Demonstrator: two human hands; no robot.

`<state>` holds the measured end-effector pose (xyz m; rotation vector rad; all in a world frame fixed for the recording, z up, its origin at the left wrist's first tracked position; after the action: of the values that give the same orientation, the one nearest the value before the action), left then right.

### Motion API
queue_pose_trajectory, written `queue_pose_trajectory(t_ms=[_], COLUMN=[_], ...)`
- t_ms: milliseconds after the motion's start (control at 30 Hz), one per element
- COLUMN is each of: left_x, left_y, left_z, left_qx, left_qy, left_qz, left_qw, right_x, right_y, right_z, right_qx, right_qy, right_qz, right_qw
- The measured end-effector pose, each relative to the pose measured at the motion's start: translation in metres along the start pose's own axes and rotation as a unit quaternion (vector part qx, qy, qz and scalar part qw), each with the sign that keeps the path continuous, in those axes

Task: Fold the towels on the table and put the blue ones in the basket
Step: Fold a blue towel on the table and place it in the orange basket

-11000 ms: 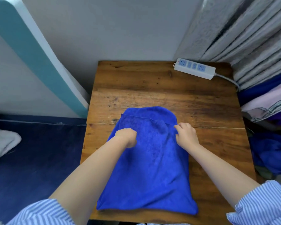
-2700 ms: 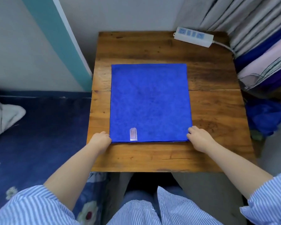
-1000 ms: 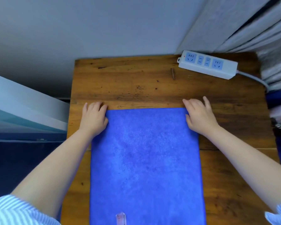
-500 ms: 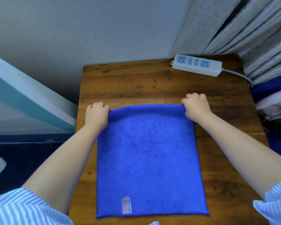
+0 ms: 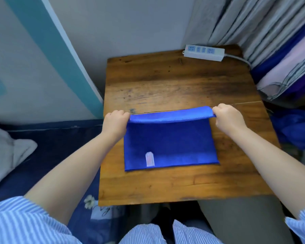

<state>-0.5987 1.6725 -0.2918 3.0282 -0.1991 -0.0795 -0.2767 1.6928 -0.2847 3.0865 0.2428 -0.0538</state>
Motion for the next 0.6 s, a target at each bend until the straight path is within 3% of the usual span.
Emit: queue_pose_trajectory(t_ms=[467,600], left_x=[0.02,0.025], left_y=[0.09,0.1], left_z=[0.051,0.078], left_qx=[-0.081,-0.114], left_qy=[-0.058,-0.04], left_qz=[0.074,0.06], left_qw=[0.992,0.991], right_x=[0.001,0.007], right_y=[0.087,0.096], right_z=[0.043,0.066], right_qx=[-0.028,-0.023], right_qy=[-0.051,-0.065], right_qz=[-0.028,-0.015], right_qw=[0.998,0.997])
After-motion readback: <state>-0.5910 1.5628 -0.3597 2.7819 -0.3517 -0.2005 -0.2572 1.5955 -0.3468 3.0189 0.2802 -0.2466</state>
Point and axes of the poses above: each hand's wrist, its own y-axis away from the middle knuckle, its own z-axis out of the palm, x = y × z, the point moved 3 cm from there along -y, towards the middle knuckle, and after that the axes turned 4 degrees about x, right-handed, at the moved point
